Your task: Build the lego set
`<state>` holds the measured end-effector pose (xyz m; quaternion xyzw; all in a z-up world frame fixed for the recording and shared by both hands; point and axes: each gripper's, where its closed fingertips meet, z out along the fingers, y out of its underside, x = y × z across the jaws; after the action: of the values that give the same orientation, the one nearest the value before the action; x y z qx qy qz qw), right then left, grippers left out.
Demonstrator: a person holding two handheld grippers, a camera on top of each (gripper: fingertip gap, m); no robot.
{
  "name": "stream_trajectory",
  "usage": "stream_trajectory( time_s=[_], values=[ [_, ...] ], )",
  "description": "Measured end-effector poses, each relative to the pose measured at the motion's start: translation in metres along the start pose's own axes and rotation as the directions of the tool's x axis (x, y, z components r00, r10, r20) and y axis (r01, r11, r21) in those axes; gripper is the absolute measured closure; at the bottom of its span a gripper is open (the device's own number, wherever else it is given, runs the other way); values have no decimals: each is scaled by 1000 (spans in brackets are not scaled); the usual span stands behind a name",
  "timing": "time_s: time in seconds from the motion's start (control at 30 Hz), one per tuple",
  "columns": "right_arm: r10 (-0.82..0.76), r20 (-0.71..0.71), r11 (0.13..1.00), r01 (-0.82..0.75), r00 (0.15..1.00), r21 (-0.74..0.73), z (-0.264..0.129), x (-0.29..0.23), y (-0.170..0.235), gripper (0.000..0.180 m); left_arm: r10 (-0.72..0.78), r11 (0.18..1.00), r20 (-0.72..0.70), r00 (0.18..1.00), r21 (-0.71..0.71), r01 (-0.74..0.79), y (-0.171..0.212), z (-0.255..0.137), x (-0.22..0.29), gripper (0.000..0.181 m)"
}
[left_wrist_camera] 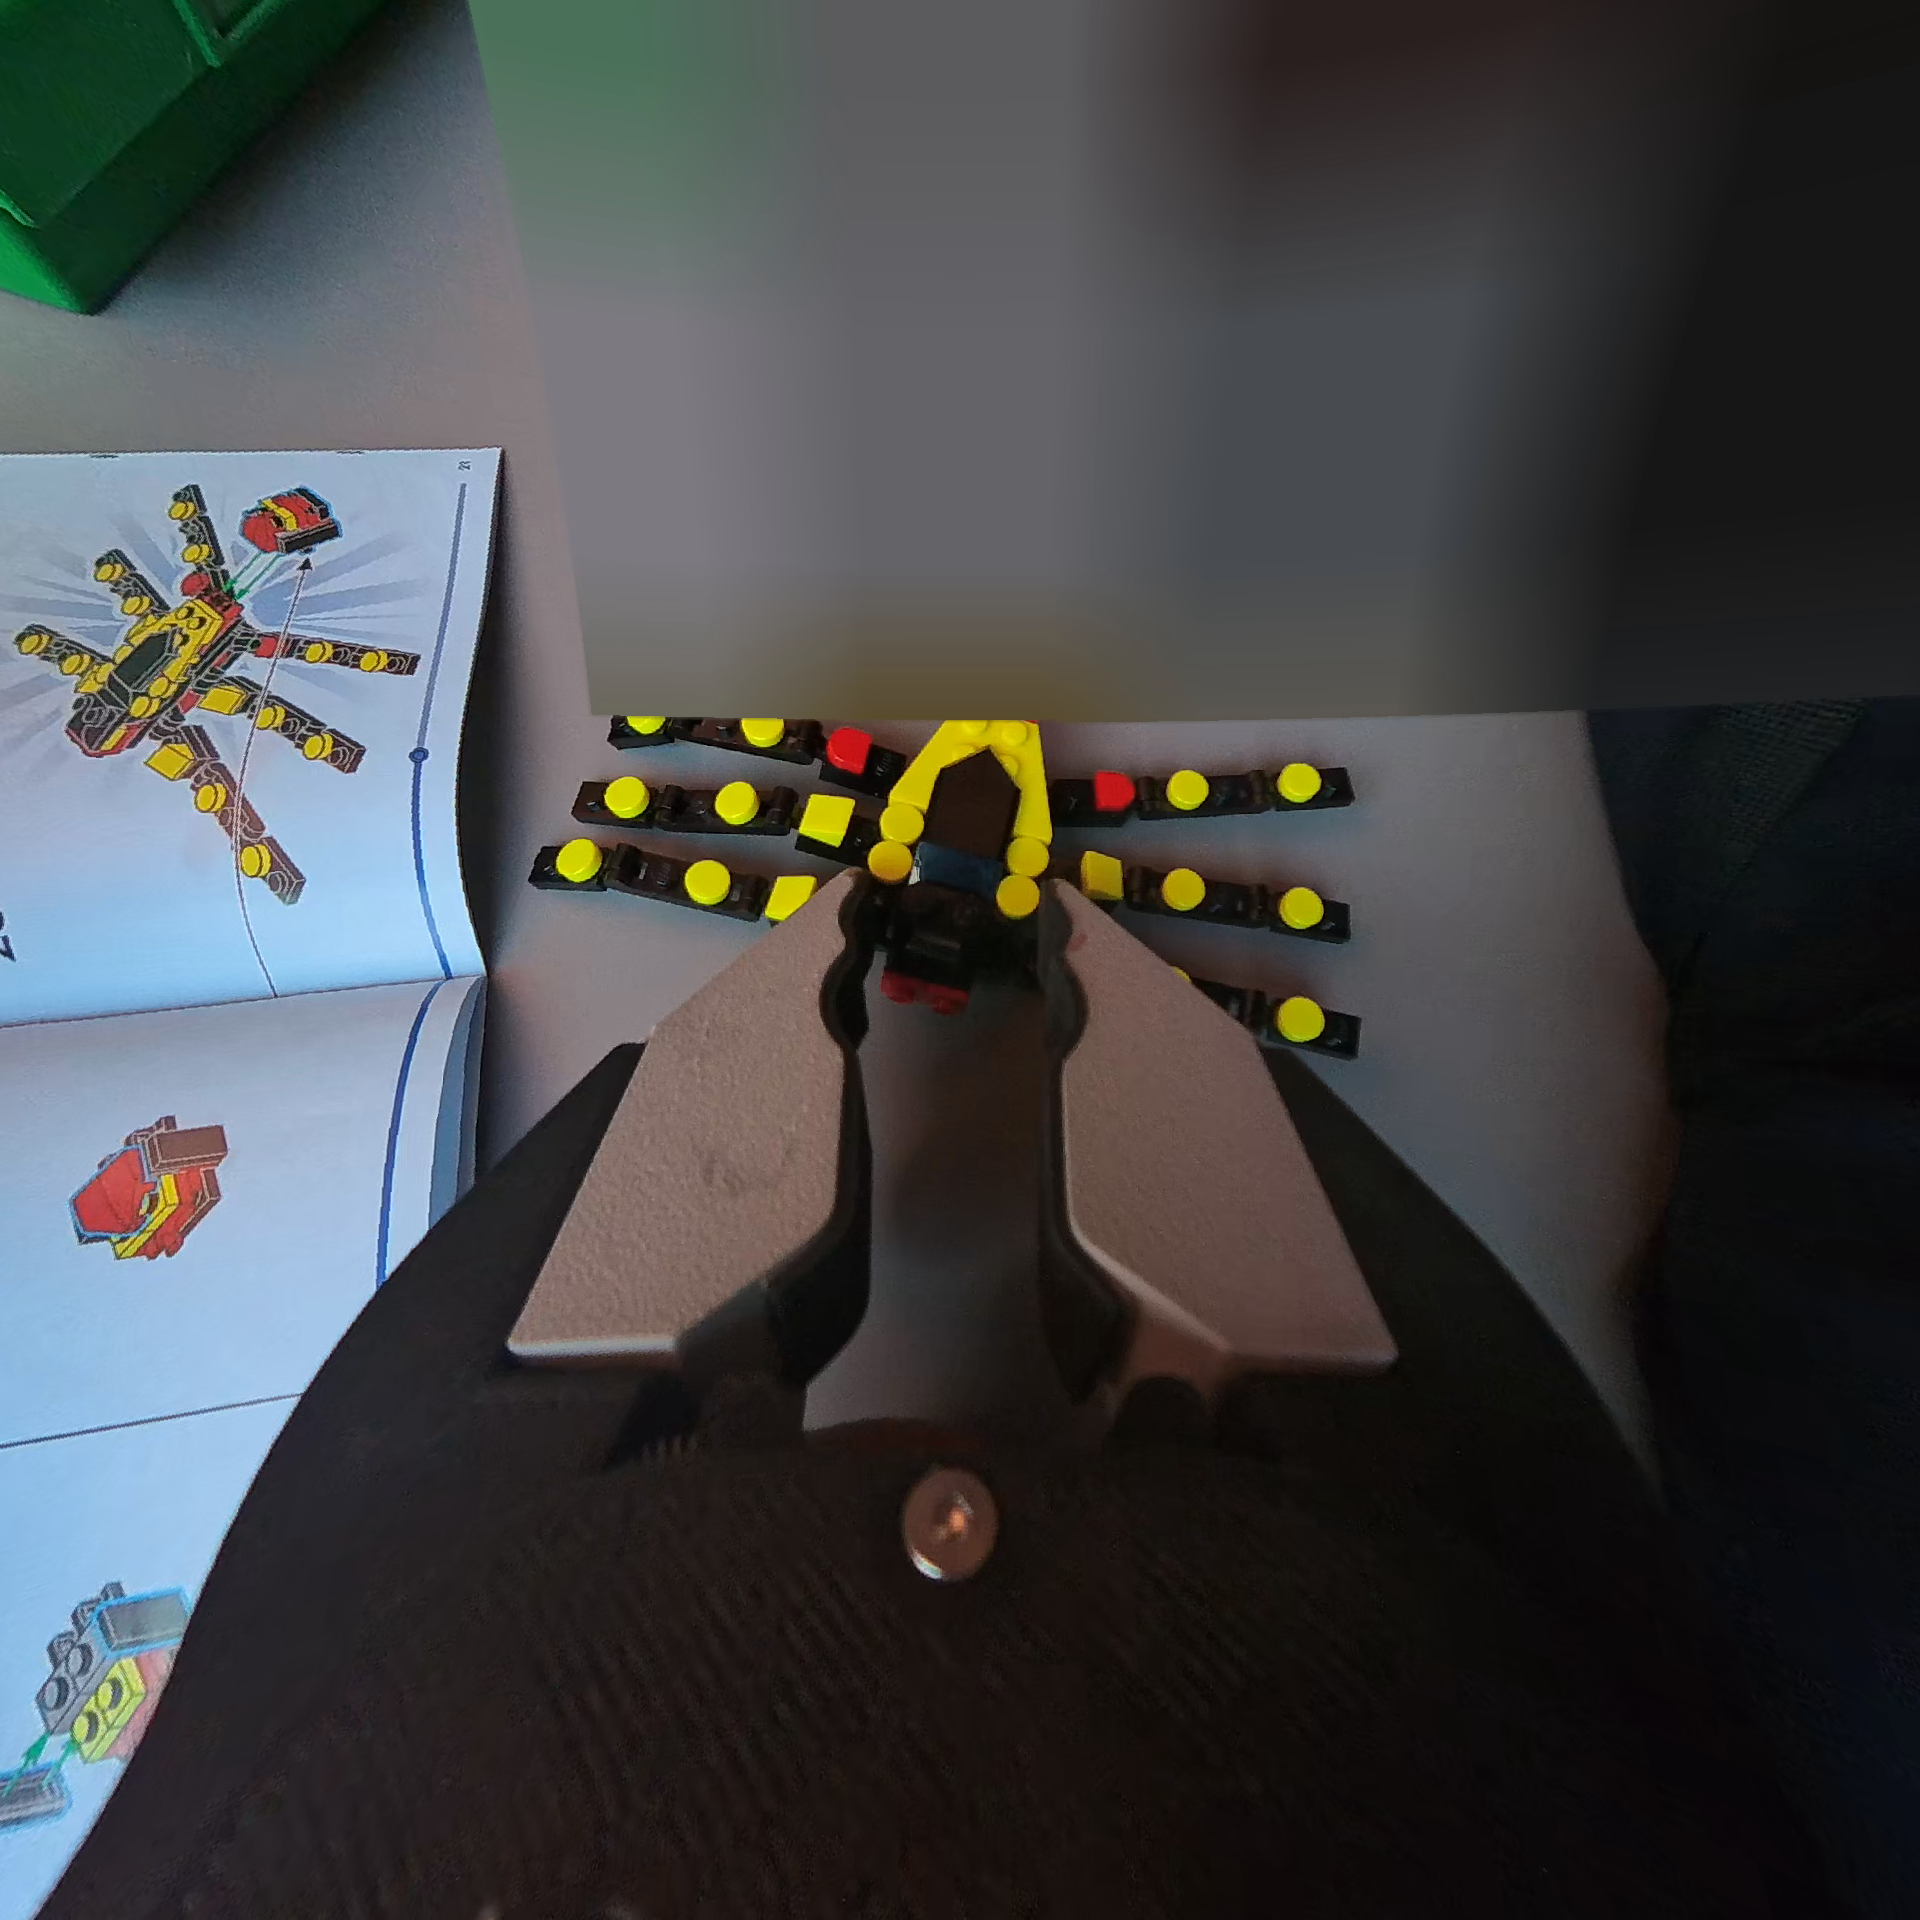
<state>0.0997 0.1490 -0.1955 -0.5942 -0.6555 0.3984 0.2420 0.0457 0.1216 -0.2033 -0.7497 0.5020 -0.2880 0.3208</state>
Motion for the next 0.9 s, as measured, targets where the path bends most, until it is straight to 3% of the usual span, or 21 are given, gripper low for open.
stream_trajectory(
  time_s=[0.03,0.9],
  values=[
    [5,2,1000,-5,1000,1,0,0,0,156,0,1000,0,1000,0,0,0,0,0,153],
    [20,12,1000,-20,1000,-1,0,0,0,157,-4,1000,3,1000,1,4,0,0,-1,153]
  ],
)
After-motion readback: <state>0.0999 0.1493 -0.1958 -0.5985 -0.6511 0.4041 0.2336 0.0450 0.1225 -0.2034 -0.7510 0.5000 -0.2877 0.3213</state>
